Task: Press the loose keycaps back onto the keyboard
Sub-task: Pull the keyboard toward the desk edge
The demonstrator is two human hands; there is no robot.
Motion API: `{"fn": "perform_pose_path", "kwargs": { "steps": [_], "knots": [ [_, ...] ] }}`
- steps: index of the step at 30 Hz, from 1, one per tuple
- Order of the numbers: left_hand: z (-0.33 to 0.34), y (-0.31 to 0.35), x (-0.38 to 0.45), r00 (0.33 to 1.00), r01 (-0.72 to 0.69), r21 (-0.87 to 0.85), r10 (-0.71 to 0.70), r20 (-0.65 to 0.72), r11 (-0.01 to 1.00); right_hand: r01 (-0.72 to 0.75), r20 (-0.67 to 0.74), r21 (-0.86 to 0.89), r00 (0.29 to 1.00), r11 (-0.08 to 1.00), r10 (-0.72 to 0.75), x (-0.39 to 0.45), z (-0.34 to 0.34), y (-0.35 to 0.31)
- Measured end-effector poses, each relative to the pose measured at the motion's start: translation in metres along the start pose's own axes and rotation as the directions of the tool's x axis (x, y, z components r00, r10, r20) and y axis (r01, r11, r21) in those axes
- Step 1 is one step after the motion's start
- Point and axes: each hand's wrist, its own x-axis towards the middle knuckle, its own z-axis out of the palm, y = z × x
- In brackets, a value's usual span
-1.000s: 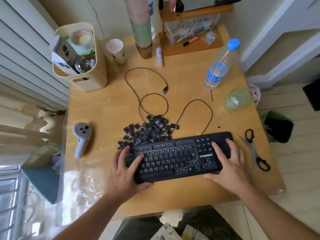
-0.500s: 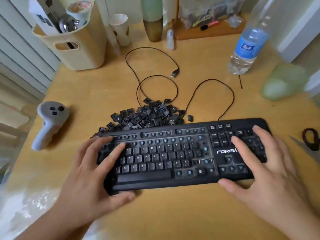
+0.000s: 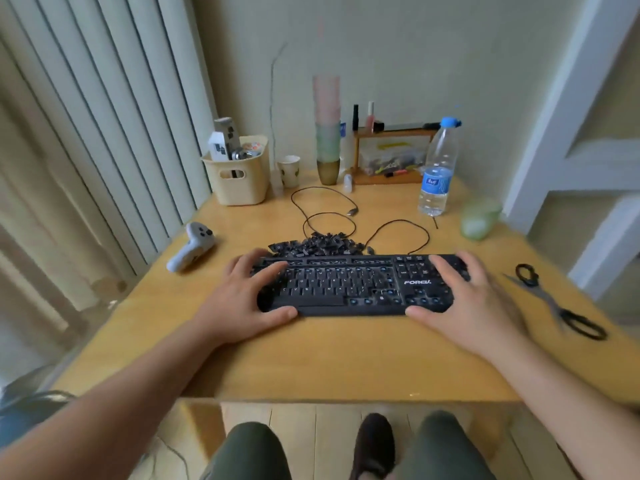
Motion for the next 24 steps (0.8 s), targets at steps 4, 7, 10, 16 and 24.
{"fn": "perform_pose_path", "kwargs": {
  "steps": [4, 7, 10, 16, 24],
  "knots": [
    [-0.002, 0.001, -0.003, 0.997, 0.075, -0.063, -0.074, 0.013, 0.995, -0.009, -0.013, 0.015, 1.000, 1.000, 0.009, -0.004, -0.005, -0.003],
    [-0.003, -0.002, 0.003, 0.973, 0.199, -0.129, -0.212, -0.092, 0.971, -0.017, -0.035, -0.014, 0.999, 1.000, 0.017, -0.005, -0.004, -0.002],
    [-0.013, 0.000, 0.023, 0.856, 0.474, -0.064, -0.476, -0.200, 0.878, -0.035, -0.063, -0.047, 0.998, 0.998, 0.032, -0.004, -0.001, -0.003],
    [-0.021, 0.035, 0.113, 0.887, 0.348, -0.242, -0.402, -0.228, 0.906, -0.023, -0.088, -0.120, 0.996, 0.992, 0.013, 0.007, -0.002, -0.003],
    [-0.056, -0.033, 0.144, 0.979, 0.077, -0.198, -0.037, 0.199, 0.977, 0.205, -0.098, 0.189, 0.977, 0.960, -0.190, 0.059, -0.015, -0.081]
  ]
}}
